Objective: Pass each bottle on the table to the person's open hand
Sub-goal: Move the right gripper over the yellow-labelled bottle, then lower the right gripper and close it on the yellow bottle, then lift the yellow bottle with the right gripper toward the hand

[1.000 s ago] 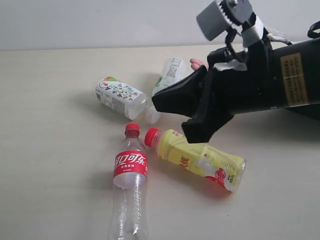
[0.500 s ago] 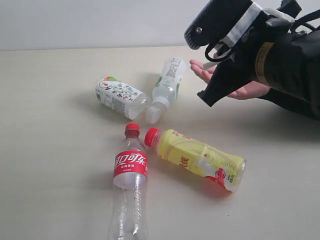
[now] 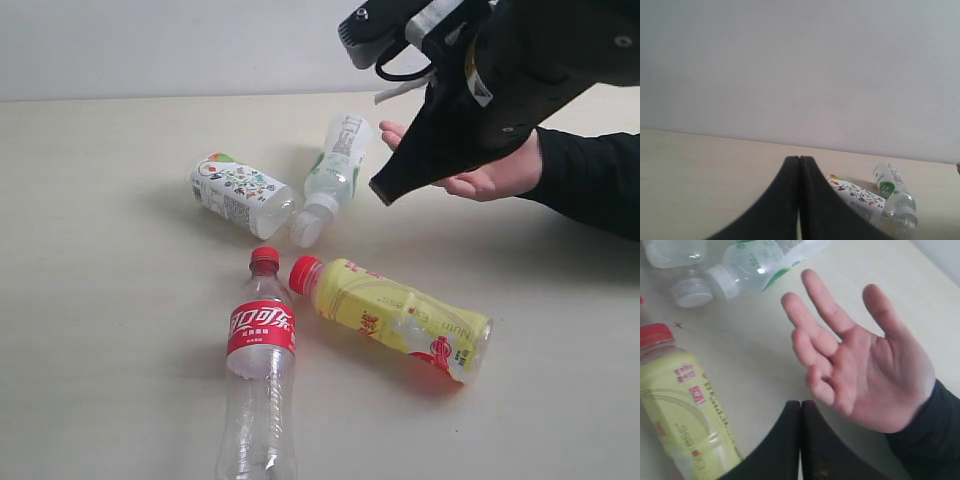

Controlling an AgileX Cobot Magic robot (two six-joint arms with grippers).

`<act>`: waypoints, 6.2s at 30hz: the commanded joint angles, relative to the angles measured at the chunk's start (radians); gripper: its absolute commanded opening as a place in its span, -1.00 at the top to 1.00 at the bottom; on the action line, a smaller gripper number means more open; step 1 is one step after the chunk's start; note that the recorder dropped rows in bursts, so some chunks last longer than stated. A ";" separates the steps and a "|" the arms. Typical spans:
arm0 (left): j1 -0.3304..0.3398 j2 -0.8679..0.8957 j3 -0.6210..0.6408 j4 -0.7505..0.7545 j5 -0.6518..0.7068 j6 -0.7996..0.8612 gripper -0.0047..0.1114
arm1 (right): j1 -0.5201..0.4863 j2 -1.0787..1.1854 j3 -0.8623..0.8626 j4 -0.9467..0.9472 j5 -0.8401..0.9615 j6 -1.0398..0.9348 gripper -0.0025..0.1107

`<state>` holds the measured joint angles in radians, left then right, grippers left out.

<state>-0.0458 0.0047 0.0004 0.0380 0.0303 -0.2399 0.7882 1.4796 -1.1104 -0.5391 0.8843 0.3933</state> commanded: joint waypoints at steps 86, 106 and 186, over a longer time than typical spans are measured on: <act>-0.006 -0.005 0.000 -0.004 -0.003 0.002 0.92 | 0.003 0.127 0.057 0.336 0.048 -0.426 -0.35; -0.005 -0.005 0.000 -0.002 -0.003 0.002 0.92 | 0.003 0.282 0.086 0.331 -0.092 -0.445 -0.48; -0.005 -0.005 0.000 0.000 -0.003 0.002 0.92 | 0.003 -0.409 0.086 0.442 0.337 -0.250 0.96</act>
<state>-0.0458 0.0047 0.0004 0.0398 0.0303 -0.2399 0.7903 1.0820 -1.0287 -0.0555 1.2072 0.1026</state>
